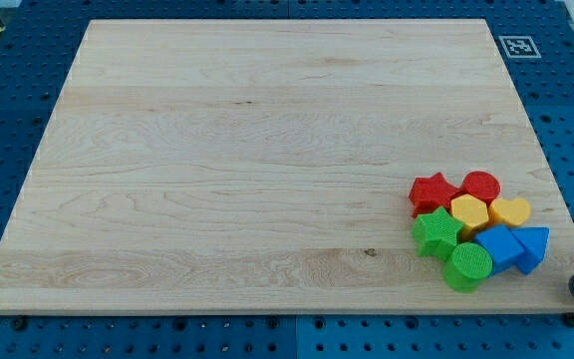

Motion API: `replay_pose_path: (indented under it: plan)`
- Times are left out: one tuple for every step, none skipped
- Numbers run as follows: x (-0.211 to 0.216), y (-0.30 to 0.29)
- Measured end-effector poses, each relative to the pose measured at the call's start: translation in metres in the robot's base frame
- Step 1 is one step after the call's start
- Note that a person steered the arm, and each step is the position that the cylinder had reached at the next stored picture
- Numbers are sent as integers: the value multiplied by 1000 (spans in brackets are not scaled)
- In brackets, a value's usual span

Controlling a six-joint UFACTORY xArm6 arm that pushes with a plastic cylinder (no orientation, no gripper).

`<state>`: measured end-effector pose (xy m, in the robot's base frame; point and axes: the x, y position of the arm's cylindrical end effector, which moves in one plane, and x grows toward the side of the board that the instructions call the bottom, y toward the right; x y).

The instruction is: Slide the blue cube to the yellow heart

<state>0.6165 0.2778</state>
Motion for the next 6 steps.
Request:
replay_pose_path:
  plan:
    - [1,-25]
    - [2,-40]
    - [1,-56]
    - [1,-77]
    - [-3,-79]
    - [-11,-79]
